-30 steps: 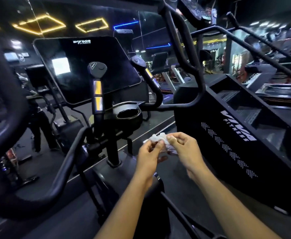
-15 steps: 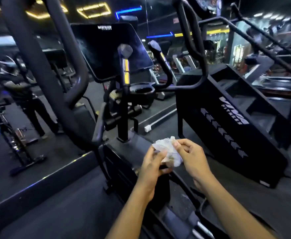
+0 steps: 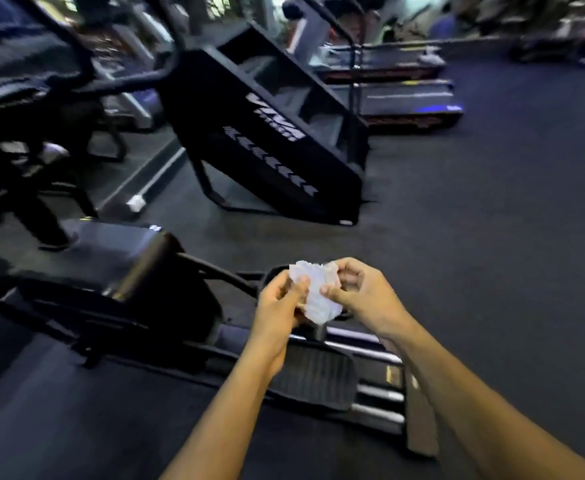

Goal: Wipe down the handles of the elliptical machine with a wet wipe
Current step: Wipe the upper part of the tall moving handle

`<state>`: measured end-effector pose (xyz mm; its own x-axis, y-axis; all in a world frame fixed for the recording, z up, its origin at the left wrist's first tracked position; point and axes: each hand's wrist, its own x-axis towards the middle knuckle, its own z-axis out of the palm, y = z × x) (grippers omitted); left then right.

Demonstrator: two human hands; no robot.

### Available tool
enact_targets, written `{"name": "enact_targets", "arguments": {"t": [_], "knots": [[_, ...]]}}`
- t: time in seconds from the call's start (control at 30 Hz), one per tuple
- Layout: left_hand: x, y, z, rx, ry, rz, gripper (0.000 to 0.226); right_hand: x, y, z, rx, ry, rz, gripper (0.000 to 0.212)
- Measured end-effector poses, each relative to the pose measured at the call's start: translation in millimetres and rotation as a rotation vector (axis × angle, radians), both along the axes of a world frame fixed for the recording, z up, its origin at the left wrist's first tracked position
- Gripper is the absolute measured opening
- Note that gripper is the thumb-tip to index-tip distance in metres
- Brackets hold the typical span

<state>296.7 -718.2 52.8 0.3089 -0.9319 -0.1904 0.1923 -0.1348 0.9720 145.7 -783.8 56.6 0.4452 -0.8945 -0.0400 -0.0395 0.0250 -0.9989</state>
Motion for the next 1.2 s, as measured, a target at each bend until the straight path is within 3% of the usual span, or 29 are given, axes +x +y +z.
{"name": "enact_targets", "arguments": {"t": [0.23, 0.57, 0.73, 1.0, 1.2], "knots": [[-186, -32, -40, 0.154, 0.037, -0.365, 0.021, -200, 15, -48, 0.048, 0.134, -0.324, 0.009], [-463, -92, -79, 0.331, 0.015, -0.749, 0.027, -489, 13, -87, 0.189, 0.16, -0.658, 0.006], [-549, -127, -90, 0.4, 0.028, -0.848, 0.026, -573, -9, -87, 0.235, 0.124, -0.729, 0.006], [-627, -207, -109, 0.347, 0.109, -1.01, 0.03, -648, -59, -100, 0.308, 0.141, -0.791, 0.011], [-661, -311, -115, 0.32, 0.148, -0.991, 0.022, -682, -171, -104, 0.316, 0.059, -0.86, 0.003]]}}
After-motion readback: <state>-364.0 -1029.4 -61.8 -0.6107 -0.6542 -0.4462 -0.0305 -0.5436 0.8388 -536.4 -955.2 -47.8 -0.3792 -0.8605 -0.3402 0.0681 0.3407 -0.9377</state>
